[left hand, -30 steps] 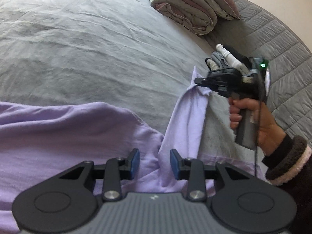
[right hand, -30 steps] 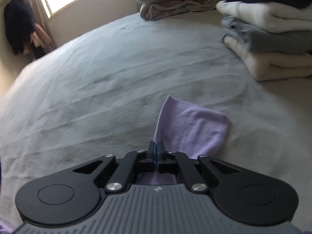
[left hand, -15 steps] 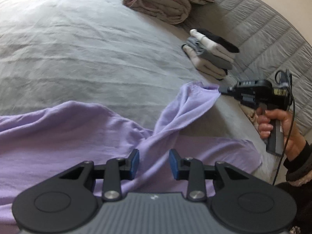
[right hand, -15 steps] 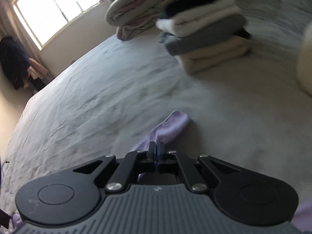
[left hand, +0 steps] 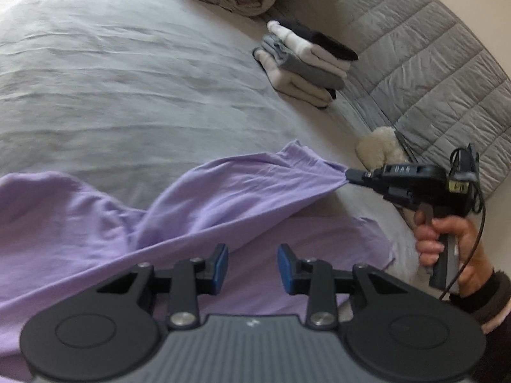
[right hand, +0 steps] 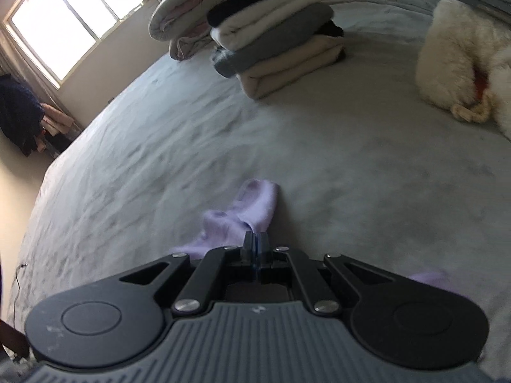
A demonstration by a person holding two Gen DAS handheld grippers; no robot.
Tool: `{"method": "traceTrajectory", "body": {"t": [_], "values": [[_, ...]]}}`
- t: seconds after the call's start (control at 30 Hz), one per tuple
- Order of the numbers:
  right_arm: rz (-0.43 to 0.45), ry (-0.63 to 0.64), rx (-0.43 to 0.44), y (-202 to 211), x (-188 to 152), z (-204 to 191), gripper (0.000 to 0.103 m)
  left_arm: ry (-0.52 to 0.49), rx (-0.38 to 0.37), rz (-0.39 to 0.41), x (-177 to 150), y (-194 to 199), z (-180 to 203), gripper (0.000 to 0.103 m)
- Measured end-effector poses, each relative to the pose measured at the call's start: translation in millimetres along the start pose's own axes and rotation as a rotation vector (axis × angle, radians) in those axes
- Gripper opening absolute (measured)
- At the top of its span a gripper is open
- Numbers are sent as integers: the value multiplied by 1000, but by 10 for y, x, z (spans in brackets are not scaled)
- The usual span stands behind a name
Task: Fold clothes
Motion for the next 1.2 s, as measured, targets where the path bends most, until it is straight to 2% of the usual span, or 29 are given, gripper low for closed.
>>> {"method": "traceTrajectory", "body": {"t": [0.13,0.17,0.2,0.33,0.43,0.47,0.5,0.57,0.8,0.87,1.1,1.2], "values": [[-35,6,15,-81,-91,197,1,-19,-4,-19,94,-92,186,34],[-23,21,15,-76,-72,217,3,-19,-5,-23,129,-120,221,34],[-5,39,14,-62,-46,232,13,-19,-4,-27,168,-151,256,35],[82,159,-20,28,91,213,15,-56,63,-27,390,-308,399,41],[113,254,-34,38,113,131,15,-92,118,-9,604,-470,527,46],[110,274,-27,17,103,118,18,-99,130,-3,683,-526,564,46],[105,292,-21,-7,90,109,25,-104,140,3,762,-582,597,46],[98,326,-13,-77,64,61,33,-97,150,6,919,-709,639,46],[103,476,-83,-298,52,-161,33,-128,208,-21,1378,-1188,776,46],[107,487,-89,-347,74,-173,27,-131,213,-31,1498,-1318,777,45],[67,504,-92,-520,72,-178,26,-104,190,-77,1746,-1704,694,43],[71,474,-91,-524,80,-138,17,-116,165,-73,1772,-1761,733,38]]}}
Point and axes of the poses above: each gripper's, at about its wrist camera, not at the fingertips, and y roughly against the way its jaws point, z to its right, x to its top, the point moved 7 cm from there along -y, roughly the way its jaws point, and after that the axes turned 14 degrees about -z, right-handed, at the moved point
